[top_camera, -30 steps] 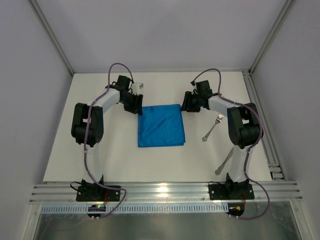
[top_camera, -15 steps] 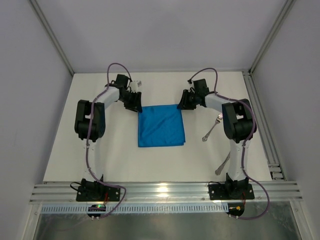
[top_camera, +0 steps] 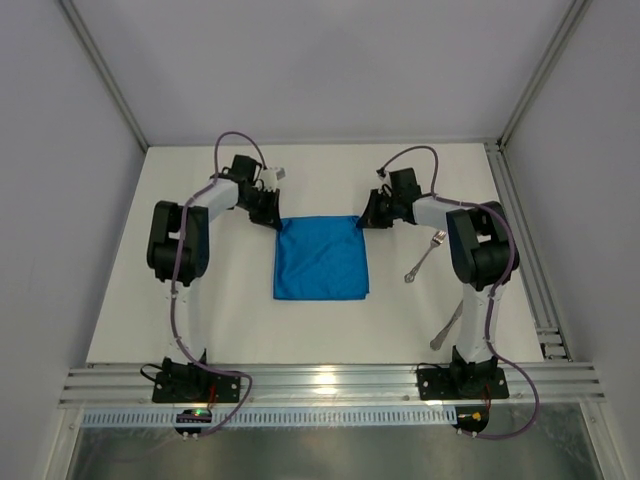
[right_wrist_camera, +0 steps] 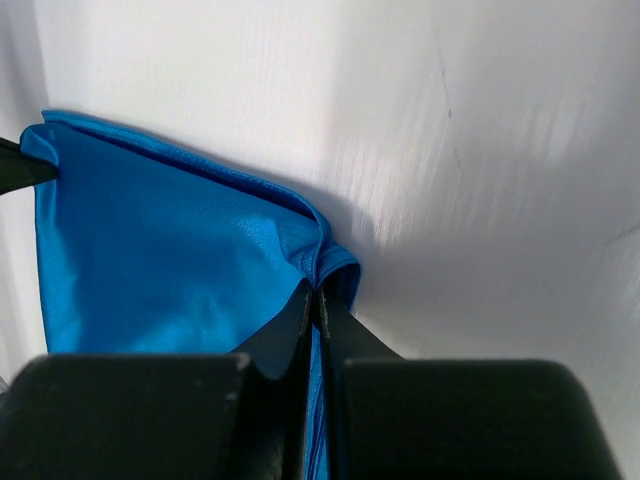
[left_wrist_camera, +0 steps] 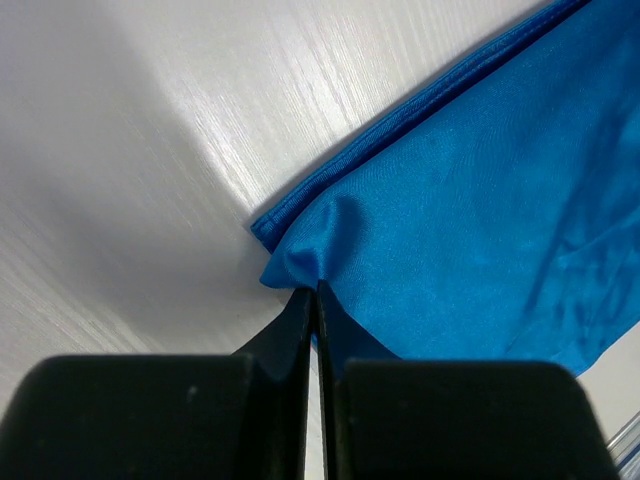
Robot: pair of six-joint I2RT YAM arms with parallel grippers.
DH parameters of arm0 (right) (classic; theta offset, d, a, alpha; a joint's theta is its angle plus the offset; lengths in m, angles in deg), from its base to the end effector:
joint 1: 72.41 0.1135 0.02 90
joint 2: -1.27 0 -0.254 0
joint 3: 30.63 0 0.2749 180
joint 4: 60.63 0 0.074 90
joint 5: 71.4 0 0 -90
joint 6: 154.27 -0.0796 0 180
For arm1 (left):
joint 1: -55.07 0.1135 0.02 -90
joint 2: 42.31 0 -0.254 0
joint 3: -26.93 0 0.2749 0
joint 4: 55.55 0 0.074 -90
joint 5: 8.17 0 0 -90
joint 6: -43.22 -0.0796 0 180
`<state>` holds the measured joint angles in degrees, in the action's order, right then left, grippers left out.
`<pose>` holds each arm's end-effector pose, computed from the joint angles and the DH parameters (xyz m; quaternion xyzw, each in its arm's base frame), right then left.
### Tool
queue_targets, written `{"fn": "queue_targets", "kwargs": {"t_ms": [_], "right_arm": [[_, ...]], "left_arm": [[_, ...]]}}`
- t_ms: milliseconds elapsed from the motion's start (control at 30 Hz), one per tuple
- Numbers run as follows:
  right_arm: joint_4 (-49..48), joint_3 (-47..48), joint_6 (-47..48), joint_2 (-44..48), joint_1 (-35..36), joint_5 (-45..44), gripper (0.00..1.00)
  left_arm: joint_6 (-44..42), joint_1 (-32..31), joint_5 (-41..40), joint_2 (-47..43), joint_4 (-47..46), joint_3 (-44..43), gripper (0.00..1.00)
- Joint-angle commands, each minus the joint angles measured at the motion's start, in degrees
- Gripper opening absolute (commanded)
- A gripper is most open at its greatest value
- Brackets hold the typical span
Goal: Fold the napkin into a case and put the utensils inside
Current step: Smooth out the lower triangle-folded napkin at the center of the board.
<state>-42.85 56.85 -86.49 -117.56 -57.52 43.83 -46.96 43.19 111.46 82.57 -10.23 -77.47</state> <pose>0.4482 0.1543 0.0826 -0.0176 0.9175 0.3024 0.2579 0.4631 -0.1376 0.0951 0.1526 0.9344 -0.2694 0.1761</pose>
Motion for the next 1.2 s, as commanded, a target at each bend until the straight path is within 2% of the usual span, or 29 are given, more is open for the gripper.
{"fn": "queue_targets", "kwargs": {"t_ms": [0,267,567,767,967,1167], "right_arm": [[-2.0,-4.5,-0.7,6.0,0.2,1.3,0.05],[-7.2,-16.8,-4.0,13.1,0.9,2.0,0.04],[-9.8,-27.9,-4.9,19.8,2.9,1.6,0.04],[-6.1,-25.6,-2.4,19.9,2.9,0.6,0.05],[0.0,-17.5,1.0,18.9,2.9,-1.9,0.06],[1.9,-15.7,1.7,16.7,2.9,-2.2,0.06]], "left_arm": [[-3.8,-0.2,-0.9,-4.3,0.3,4.0,0.0],[-7.2,-0.2,-0.9,-9.7,1.5,11.8,0.0],[-10.0,-0.2,2.6,-14.9,3.2,19.6,0.0],[-11.4,-0.2,5.3,-16.9,2.2,21.5,0.0],[-11.4,-0.2,3.3,-16.8,0.9,20.6,0.0],[-12.2,-0.2,3.0,-15.7,1.4,19.1,0.0]]}}
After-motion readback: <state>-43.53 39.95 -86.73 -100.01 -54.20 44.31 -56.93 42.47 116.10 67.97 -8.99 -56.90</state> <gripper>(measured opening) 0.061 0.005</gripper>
